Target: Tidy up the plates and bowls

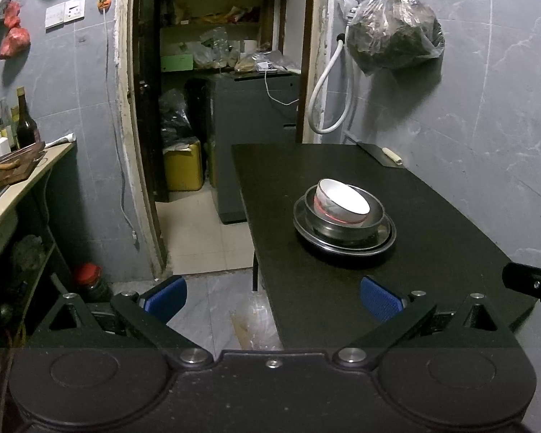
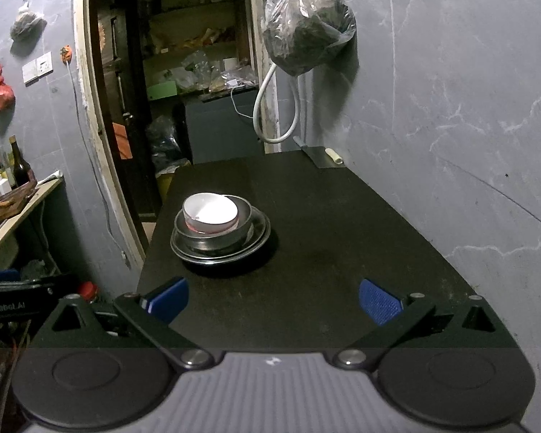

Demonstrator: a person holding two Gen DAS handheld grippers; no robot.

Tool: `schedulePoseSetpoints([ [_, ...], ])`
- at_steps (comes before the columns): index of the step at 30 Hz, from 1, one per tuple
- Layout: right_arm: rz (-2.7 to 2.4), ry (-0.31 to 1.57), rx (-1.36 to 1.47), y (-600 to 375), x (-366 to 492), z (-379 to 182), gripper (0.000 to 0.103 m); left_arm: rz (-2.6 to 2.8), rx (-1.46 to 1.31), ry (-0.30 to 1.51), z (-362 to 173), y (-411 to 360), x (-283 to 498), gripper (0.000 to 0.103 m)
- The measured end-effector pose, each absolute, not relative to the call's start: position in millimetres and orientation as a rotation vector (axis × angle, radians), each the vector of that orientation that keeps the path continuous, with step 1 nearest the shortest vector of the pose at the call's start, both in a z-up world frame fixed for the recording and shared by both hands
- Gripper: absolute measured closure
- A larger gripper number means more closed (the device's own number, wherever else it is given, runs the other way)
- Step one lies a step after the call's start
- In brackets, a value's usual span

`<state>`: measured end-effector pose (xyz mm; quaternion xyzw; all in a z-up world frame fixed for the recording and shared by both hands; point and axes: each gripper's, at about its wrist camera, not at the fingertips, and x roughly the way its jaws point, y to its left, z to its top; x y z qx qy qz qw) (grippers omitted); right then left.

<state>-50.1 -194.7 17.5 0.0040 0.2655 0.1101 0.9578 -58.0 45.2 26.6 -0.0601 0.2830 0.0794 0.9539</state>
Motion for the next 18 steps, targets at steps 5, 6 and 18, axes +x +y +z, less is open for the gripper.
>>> schedulePoseSetpoints([
  [5, 0.224, 0.543, 0.008, -193.9, -48.0, 16.0, 0.000, 0.161, -0.121, 0.578, 26.1, 45.1, -56.1, 0.001],
  [6, 0.224, 0.546, 0.008, -193.6, -47.3, 15.6, 0.000, 0.161, -0.122, 0.581, 25.6, 45.4, -55.4, 0.001],
  [18, 0.224, 0.565, 0.000, -191.1, -40.9, 12.1, 0.000, 0.157, -0.121, 0.596, 23.0, 48.7, -47.8, 0.001],
])
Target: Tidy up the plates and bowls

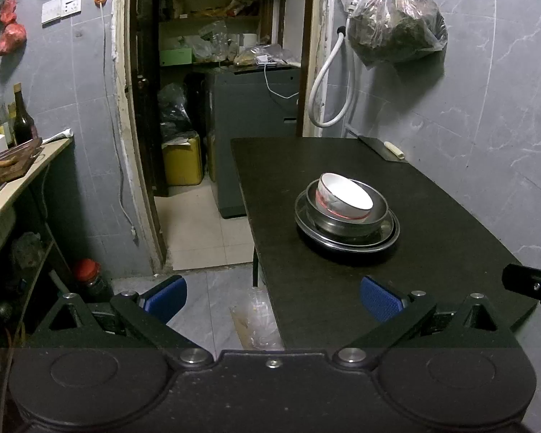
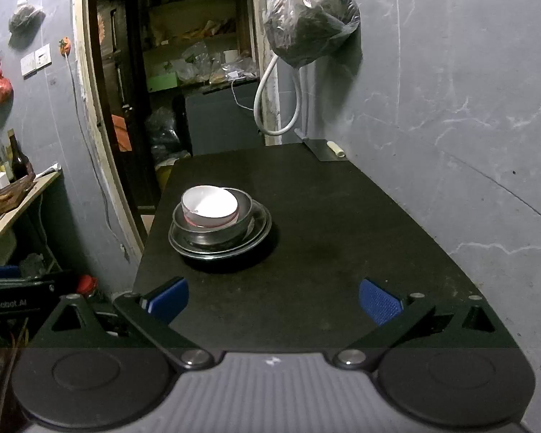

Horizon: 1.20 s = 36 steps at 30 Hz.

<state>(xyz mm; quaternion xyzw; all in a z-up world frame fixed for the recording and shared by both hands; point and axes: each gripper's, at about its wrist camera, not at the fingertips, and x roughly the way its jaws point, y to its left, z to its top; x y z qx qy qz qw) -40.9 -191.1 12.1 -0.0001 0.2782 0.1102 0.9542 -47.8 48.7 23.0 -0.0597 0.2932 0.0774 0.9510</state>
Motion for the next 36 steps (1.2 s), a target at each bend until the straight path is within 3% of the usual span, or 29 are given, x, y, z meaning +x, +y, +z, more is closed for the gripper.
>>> schedulePoseSetpoints([
  [36, 0.228, 0.584, -0.005, -186.8, -36.4, 10.7, 0.000, 0.159, -0.117, 0.612, 18.1, 55.2, -41.0, 0.001],
])
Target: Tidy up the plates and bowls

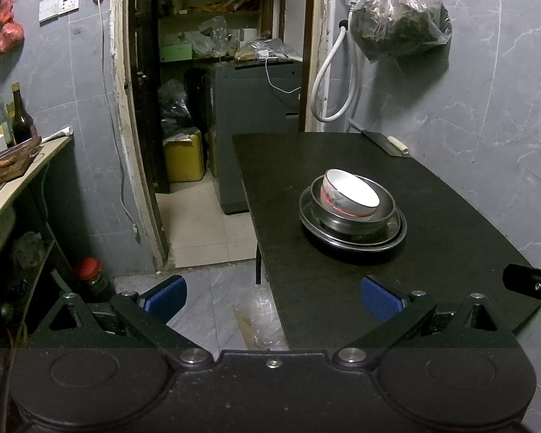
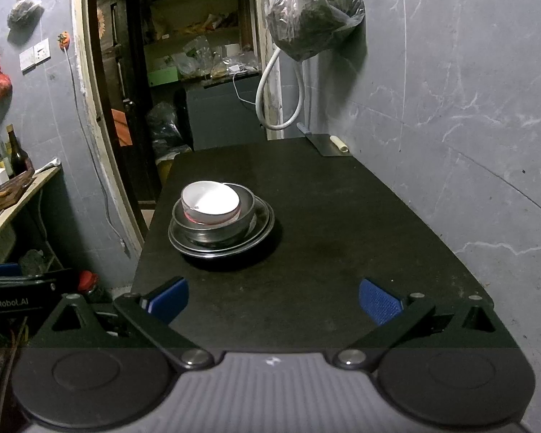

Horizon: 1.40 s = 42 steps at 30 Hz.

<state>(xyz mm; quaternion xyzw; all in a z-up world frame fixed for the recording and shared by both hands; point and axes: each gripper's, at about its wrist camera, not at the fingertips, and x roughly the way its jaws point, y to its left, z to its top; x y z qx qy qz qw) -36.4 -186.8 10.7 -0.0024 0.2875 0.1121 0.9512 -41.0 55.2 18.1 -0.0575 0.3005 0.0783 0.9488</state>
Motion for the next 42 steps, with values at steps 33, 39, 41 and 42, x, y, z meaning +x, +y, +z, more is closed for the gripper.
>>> schedulePoseSetpoints([
  [33, 0.222, 0.595, -0.007, -186.0, -33.2, 7.5, 0.000, 0.152, -0.115, 0.623, 14.8, 57.1, -34.4, 0.001],
  [39, 0.218, 0.598, -0.009, -183.4, -33.5, 5.5, 0.000, 0.150, -0.115, 0.624, 14.3, 57.6, -34.2, 0.001],
  [41, 0.218, 0.598, -0.008, -183.5, -33.4, 5.4, 0.000, 0.149, -0.115, 0.625, 13.3, 57.6, -34.0, 0.001],
  [42, 0.217, 0.598, -0.008, -183.3, -33.2, 5.1, 0.000, 0.148, -0.114, 0.626, 12.6, 57.8, -33.8, 0.001],
])
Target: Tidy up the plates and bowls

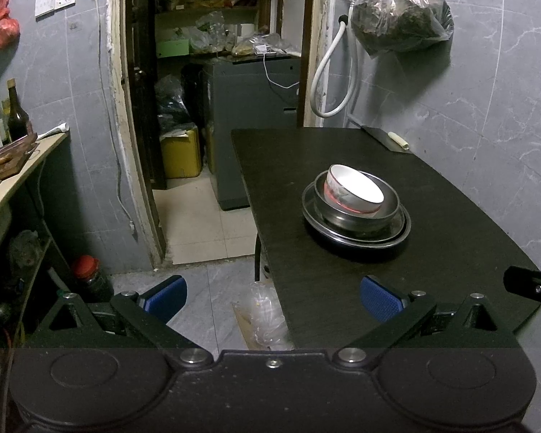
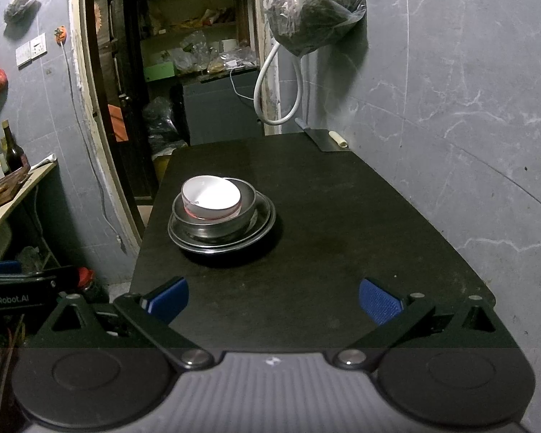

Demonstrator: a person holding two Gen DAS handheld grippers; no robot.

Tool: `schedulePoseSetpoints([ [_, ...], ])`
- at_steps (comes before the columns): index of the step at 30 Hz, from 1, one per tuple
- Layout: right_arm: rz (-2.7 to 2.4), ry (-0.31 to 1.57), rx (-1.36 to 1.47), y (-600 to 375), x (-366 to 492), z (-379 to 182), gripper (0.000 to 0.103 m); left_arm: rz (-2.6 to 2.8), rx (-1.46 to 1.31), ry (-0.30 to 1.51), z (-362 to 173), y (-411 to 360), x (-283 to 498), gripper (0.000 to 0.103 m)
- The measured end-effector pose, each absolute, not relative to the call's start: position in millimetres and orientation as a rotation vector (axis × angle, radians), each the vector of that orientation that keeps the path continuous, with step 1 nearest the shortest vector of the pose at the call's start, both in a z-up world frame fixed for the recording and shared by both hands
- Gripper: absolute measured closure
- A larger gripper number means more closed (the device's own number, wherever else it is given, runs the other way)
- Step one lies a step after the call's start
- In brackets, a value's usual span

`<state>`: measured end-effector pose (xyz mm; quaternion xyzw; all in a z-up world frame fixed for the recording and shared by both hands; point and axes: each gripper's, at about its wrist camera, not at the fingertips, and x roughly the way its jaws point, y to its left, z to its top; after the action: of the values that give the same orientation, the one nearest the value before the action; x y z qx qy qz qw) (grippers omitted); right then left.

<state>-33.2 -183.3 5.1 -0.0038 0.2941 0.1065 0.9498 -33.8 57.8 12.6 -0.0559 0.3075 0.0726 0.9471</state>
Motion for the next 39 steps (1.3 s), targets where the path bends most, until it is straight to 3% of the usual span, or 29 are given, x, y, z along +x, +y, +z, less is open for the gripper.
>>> schedulePoseSetpoints([
  [39, 0.177, 0.636, 0.002, -184, -18, 1, 0.000, 0.078, -0.116, 0.641, 9, 56, -11, 0.001],
])
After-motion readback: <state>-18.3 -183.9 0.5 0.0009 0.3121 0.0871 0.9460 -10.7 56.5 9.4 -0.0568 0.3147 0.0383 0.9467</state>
